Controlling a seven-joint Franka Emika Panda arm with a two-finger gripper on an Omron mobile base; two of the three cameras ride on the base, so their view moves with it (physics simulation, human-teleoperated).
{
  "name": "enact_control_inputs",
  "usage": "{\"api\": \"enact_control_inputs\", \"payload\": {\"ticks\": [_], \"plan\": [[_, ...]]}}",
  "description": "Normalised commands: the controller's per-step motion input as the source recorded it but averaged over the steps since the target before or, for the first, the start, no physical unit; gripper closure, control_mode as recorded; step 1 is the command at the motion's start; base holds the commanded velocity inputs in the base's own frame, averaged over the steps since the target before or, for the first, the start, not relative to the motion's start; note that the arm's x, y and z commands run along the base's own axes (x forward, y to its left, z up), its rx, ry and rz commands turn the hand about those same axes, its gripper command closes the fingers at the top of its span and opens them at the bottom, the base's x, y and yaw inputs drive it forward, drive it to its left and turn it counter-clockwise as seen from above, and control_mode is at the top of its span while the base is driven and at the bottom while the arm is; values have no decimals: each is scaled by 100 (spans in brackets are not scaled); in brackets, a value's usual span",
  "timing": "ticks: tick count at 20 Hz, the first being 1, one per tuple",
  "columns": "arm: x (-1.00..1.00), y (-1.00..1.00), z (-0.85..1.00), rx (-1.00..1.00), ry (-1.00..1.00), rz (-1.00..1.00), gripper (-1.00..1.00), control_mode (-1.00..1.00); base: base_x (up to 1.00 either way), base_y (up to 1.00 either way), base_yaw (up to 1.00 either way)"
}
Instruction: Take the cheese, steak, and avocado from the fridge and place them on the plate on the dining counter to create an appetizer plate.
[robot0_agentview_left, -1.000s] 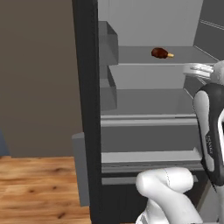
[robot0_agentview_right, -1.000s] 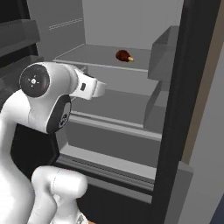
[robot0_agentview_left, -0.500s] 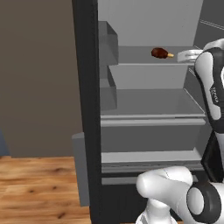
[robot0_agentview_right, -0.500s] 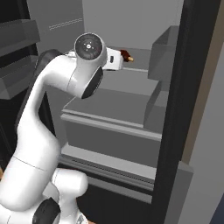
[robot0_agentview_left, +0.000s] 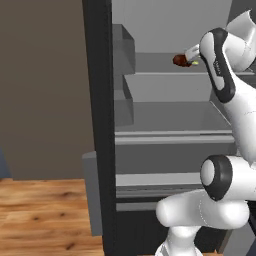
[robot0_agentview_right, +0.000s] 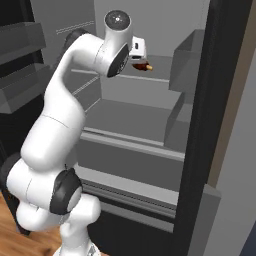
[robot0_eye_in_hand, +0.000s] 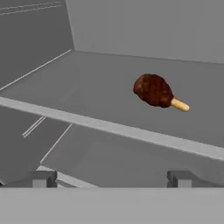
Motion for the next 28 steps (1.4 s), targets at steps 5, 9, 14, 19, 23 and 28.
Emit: {"api": "enact_control_inputs", "payload": {"ticks": [5,9,14,19,23,28], "plan": [[93,0,-14,-16,0,0,-100,-100,0,0,0],[77,0,-22,-19,0,0,-100,-100,0,0,0],[55,-10,-17,-16,0,0,-100,-100,0,0,0],[47,-26,-18,-10,0,0,-100,-100,0,0,0],[49,-25,-23,-7,0,0,-100,-100,0,0,0],[55,-26,-16,-2,0,0,-100,-100,0,0,0]]}}
